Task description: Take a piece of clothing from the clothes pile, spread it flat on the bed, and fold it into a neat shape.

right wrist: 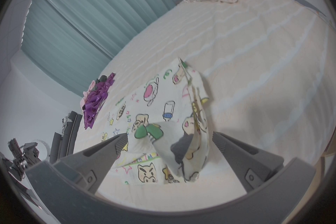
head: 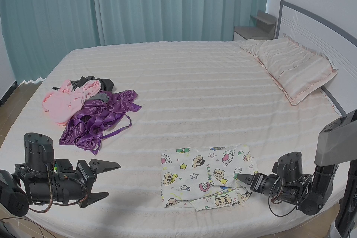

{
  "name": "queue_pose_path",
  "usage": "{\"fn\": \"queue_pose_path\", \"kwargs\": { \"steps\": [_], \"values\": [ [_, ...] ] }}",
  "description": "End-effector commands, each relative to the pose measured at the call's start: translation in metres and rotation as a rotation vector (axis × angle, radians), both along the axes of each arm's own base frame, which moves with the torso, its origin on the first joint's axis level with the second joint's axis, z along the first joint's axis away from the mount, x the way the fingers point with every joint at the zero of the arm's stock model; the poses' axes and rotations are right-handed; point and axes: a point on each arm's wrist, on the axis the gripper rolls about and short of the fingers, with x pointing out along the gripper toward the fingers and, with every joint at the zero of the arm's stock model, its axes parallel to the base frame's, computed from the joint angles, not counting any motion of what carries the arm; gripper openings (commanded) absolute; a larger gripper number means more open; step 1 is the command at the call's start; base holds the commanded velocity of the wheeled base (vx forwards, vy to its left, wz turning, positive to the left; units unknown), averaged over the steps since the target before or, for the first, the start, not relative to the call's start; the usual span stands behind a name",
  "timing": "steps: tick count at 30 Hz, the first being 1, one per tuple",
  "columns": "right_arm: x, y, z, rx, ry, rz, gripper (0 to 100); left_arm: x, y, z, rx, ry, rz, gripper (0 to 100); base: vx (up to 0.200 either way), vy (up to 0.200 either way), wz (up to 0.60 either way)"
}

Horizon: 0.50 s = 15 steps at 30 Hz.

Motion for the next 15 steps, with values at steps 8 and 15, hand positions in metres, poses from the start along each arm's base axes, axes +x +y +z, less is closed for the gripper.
{"fn": "queue_pose_path", "kwargs": {
  "steps": [8,15],
  "values": [
    [-0.023,0.007,-0.015,-0.124,-0.066,0.153,100,0.0,0.0,0.0,-0.001,-0.002,0.001,100,0.0,0.0,0.0],
    [-0.021,0.005,-0.017,-0.157,-0.073,0.164,100,0.0,0.0,0.0,-0.001,-0.002,0.0,100,0.0,0.0,0.0]
  ]
}}
